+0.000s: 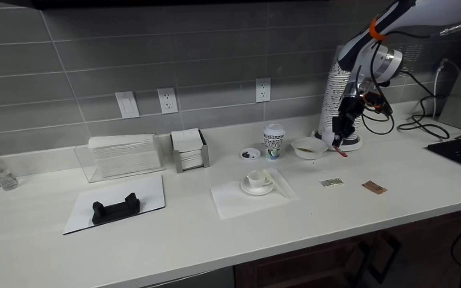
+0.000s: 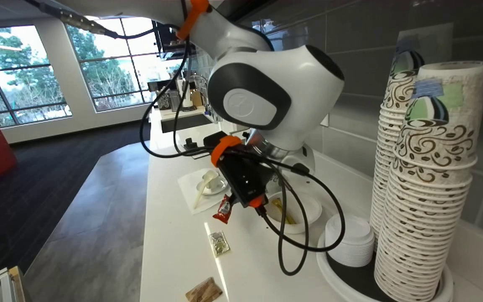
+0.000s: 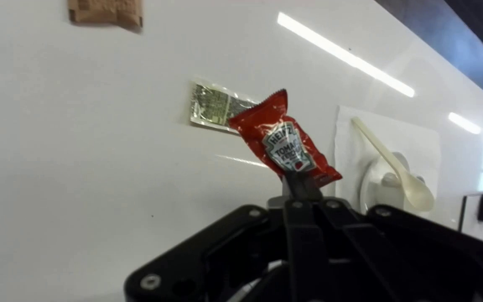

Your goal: Put the red sachet in the white bowl.

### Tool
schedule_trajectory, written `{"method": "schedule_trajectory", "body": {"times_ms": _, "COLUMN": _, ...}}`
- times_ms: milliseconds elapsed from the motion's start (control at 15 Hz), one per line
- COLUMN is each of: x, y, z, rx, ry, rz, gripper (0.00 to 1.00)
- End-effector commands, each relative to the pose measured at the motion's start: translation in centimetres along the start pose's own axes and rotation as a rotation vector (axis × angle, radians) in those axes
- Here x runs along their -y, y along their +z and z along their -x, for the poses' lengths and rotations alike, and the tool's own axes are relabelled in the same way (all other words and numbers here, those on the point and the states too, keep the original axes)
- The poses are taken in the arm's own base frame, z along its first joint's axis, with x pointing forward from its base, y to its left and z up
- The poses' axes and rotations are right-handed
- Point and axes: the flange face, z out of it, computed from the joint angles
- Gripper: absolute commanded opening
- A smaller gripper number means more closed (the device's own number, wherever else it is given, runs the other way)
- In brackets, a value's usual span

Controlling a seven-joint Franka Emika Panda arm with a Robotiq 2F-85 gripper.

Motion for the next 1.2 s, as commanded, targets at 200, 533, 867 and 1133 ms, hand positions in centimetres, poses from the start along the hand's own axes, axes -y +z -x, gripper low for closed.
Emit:
{"method": "schedule_trajectory", "body": {"times_ms": 200, "x": -0.3, "y": -1.5, "z": 0.2, "rx": -0.246, "ry": 0.114, "rz": -0.198, "gripper": 0.00}}
{"method": "schedule_trajectory", "body": {"times_ms": 533, "x": -1.2, "y": -1.8, "z": -0.4, "rx": -0.401, "ry": 0.192, "rz": -0.201, "gripper": 0.00}}
{"method": "schedule_trajectory", "body": {"times_ms": 867, "x": -1.5, "y": -1.8, "z": -1.0, "rx": -0.531, "ry": 0.269, "rz": -0.187, "gripper": 0.00}}
{"method": "schedule_trajectory", "body": {"times_ms": 1133, "x": -1.2, "y": -1.4, "z": -2.0, "rx": -0.634, "ry": 0.334, "rz": -0.196, "gripper": 0.00}}
